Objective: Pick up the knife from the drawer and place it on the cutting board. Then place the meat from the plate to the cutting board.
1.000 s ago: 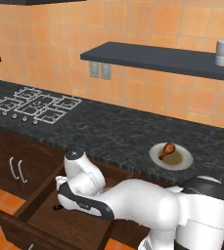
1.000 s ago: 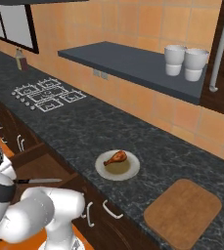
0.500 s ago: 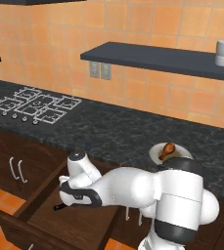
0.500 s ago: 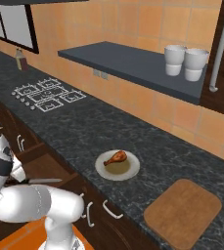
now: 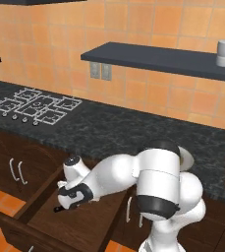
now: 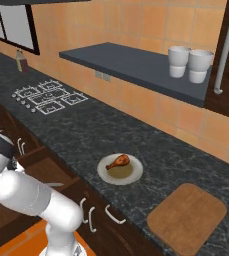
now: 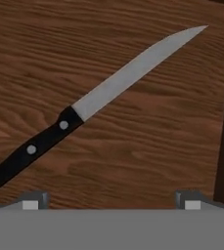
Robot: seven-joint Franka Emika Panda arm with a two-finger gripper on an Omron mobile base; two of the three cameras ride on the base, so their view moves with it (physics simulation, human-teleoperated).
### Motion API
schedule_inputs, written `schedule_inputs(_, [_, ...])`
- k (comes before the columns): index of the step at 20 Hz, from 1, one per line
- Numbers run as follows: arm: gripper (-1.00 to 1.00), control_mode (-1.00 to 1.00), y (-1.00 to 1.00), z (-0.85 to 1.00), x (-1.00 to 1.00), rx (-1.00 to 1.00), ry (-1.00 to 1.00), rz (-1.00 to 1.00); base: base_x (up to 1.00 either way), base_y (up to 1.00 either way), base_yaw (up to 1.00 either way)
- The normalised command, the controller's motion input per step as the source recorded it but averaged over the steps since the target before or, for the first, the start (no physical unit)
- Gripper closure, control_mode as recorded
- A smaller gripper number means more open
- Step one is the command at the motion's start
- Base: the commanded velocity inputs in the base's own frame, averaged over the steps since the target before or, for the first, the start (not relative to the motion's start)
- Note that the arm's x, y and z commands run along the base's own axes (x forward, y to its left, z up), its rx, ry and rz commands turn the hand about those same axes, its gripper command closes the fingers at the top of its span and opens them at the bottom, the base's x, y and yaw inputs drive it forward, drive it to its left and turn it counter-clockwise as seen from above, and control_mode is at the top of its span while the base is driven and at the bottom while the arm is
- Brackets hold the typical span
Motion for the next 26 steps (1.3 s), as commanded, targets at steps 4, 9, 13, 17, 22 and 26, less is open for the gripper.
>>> schedule_inputs(4, [-1.0, -1.0, 0.24, -0.23, 0.24, -0.07, 0.02, 0.0, 0.0, 0.0, 0.0])
schedule_inputs(9, [-1.0, -1.0, 0.26, -0.28, 0.27, -0.08, 0.0, 0.0, 0.0, 0.0, 0.0])
schedule_inputs(13, [-1.0, -1.0, 0.11, -0.13, 0.3, -0.03, 0.0, 0.0, 0.0, 0.0, 0.0])
schedule_inputs(17, [-1.0, -1.0, 0.01, -0.45, 0.18, -0.03, 0.0, 0.0, 0.0, 0.0, 0.0])
schedule_inputs(22, [-1.0, -1.0, 0.01, -0.63, 0.2, 0.0, -0.06, 0.0, 0.0, 0.0, 0.0])
schedule_inputs(26, [-1.0, -1.0, 0.18, -0.7, 0.09, 0.0, -0.15, 0.0, 0.0, 0.0, 0.0])
